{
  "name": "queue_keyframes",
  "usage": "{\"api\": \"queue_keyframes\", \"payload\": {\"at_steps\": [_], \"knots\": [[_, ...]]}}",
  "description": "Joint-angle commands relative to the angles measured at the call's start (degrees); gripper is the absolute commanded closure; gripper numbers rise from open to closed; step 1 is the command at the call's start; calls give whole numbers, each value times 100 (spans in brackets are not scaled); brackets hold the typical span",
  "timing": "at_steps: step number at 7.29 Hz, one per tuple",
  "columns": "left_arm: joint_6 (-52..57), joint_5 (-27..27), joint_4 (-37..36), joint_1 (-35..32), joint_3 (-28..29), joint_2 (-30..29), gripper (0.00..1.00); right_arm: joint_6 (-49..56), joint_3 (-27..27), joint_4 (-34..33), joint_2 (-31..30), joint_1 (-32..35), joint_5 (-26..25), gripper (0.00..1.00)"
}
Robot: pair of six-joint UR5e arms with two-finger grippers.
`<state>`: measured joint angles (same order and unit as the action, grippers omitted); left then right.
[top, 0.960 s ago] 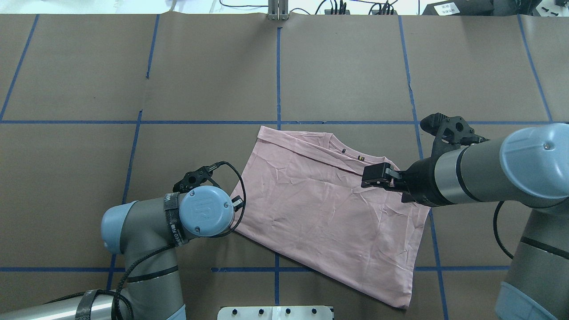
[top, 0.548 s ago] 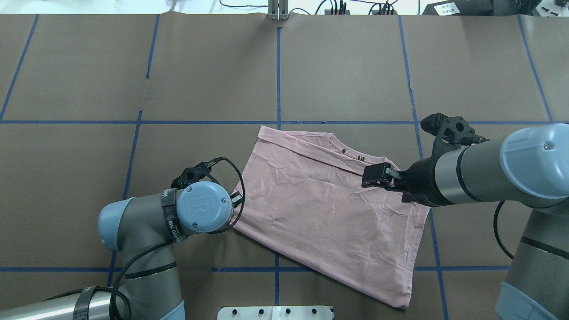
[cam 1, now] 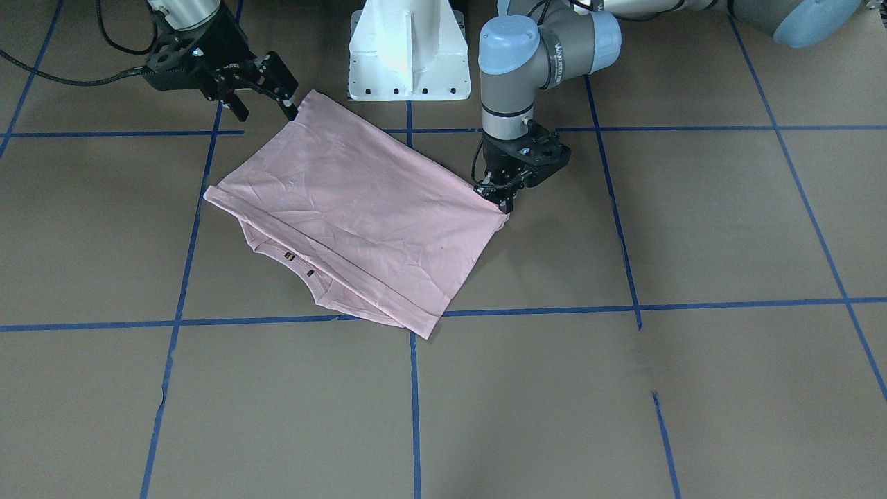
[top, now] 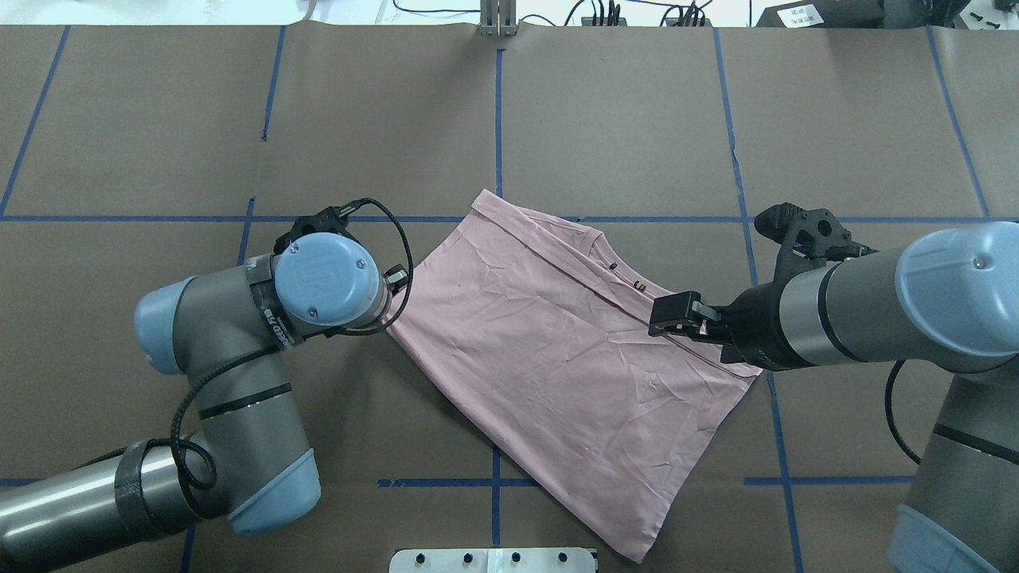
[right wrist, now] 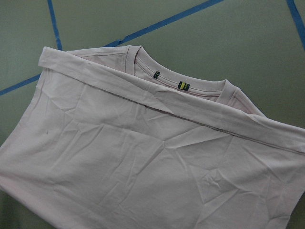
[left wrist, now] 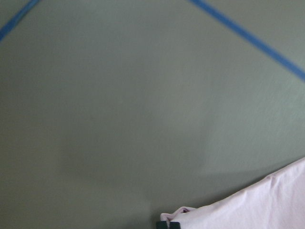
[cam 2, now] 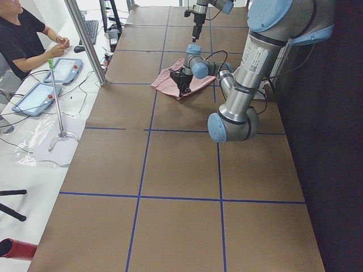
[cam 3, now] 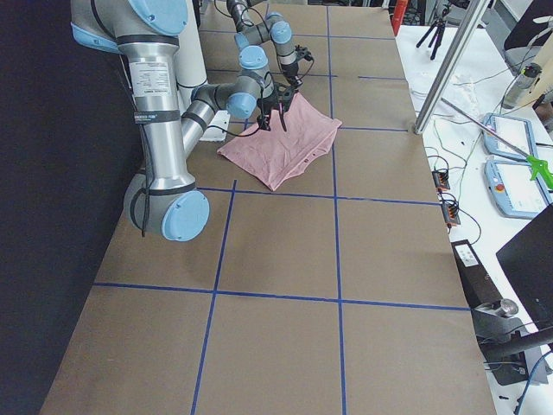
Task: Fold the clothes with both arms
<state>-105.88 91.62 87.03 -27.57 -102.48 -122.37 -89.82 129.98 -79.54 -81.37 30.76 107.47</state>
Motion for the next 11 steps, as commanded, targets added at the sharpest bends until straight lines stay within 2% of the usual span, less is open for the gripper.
{"api": "queue_keyframes", "payload": {"at_steps": [1, 3, 5, 6, 7, 8, 10, 11], "knots": [[514, -536, 191, -266, 357, -207, 100, 0, 1, 0, -2, 0, -6, 0], [987, -575, 1302, -695, 1199, -427, 100, -18, 10, 0, -11, 0, -33, 0], [1690, -601, 2156, -1135, 2455, -1093, 100, -27, 18, 0, -2, 0, -42, 0], [2181, -679, 2943, -1224, 3026, -1296, 100, -27, 18, 0, 7, 0, -42, 0], [2664, -1037, 3700, -1225, 3798, -1612, 100, -27, 10, 0, 15, 0, -42, 0], [2765, -1145, 4290, -1225, 4484, -1893, 100, -27, 10, 0, 15, 0, -42, 0], [2784, -1365, 4533, -1216, 4805, -2053, 100, -27, 1, 0, 24, 9, -68, 0], [2784, -1383, 4673, -1225, 4886, -2046, 6, -27, 1, 0, 42, 52, -33, 0]]}}
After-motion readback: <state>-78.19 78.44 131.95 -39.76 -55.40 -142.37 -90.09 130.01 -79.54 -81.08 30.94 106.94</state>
